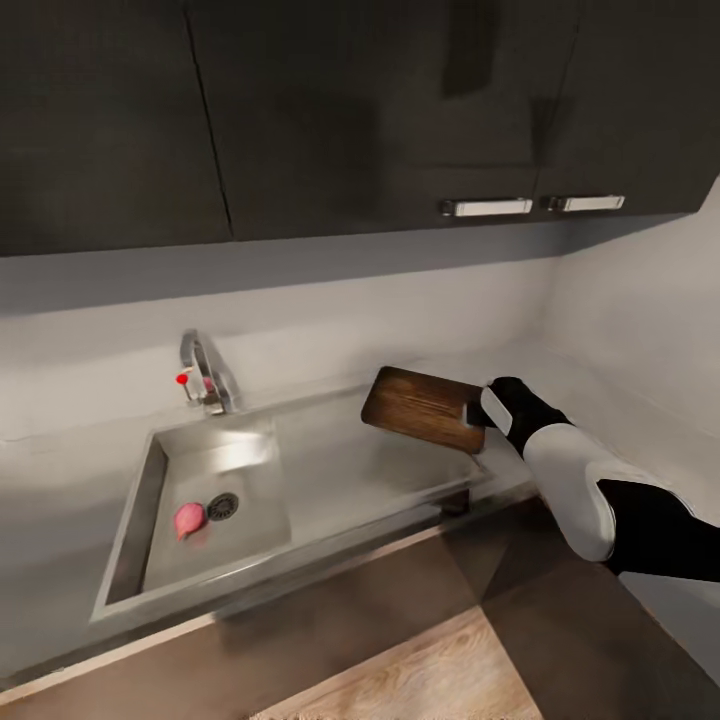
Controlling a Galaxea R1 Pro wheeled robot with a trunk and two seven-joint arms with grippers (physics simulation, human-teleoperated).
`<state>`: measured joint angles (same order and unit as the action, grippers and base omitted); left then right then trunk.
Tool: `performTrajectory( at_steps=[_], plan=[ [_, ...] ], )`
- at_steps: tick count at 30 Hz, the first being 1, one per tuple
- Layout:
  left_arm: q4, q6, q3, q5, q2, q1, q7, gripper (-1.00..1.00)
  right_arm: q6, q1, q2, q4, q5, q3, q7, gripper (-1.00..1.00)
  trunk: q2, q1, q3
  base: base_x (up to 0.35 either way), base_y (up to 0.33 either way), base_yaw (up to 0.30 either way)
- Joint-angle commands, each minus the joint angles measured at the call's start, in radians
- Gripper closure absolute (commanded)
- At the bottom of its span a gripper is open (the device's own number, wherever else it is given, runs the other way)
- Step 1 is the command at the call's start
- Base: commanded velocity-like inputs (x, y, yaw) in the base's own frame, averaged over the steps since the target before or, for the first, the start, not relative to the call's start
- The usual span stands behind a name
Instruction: In the kitchen, take the Vidalia onion out of the sink, dice it on the chopping board with the paring knife, put the diced onion into the bowl on the countertop, then place both the paring knife and the chopping board into the sink.
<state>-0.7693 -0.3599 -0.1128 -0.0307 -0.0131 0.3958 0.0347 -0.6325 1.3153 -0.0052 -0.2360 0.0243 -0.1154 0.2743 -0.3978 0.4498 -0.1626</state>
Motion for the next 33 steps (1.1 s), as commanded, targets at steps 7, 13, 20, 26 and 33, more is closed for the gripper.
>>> performTrajectory(
  at_steps=[7, 13, 20, 26, 33],
  plan=[
    [0.001, -0.001, -0.002, -0.003, -0.001, 0.000, 0.004, -1.00, -0.003, 0.001, 0.002, -0.002, 0.004, -0.007, 0.005, 1.00, -0.002, 0.000, 0.007, -0.251, 0.196, 0.196],
    [0.000, -0.001, -0.002, -0.003, -0.001, 0.000, 0.004, -1.00, -0.002, 0.001, 0.003, -0.002, 0.003, -0.007, 0.005, 1.00, -0.002, 0.000, 0.015, -0.251, 0.198, 0.196],
    [0.000, -0.001, -0.002, -0.003, -0.001, 0.000, 0.004, -1.00, -0.001, 0.001, 0.009, -0.002, 0.003, -0.007, 0.005, 1.00, -0.002, 0.000, 0.023, -0.216, 0.234, 0.191],
    [0.000, -0.001, -0.002, -0.003, -0.001, 0.000, 0.004, -1.00, -0.001, 0.001, 0.010, -0.002, 0.003, -0.007, 0.005, 1.00, -0.002, 0.000, 0.028, -0.177, 0.254, 0.164],
    [0.000, -0.001, -0.002, -0.003, -0.001, 0.000, 0.004, -1.00, -0.001, 0.001, 0.010, -0.002, 0.003, -0.007, 0.006, 1.00, -0.002, 0.000, 0.032, -0.158, 0.259, 0.107]
  ],
)
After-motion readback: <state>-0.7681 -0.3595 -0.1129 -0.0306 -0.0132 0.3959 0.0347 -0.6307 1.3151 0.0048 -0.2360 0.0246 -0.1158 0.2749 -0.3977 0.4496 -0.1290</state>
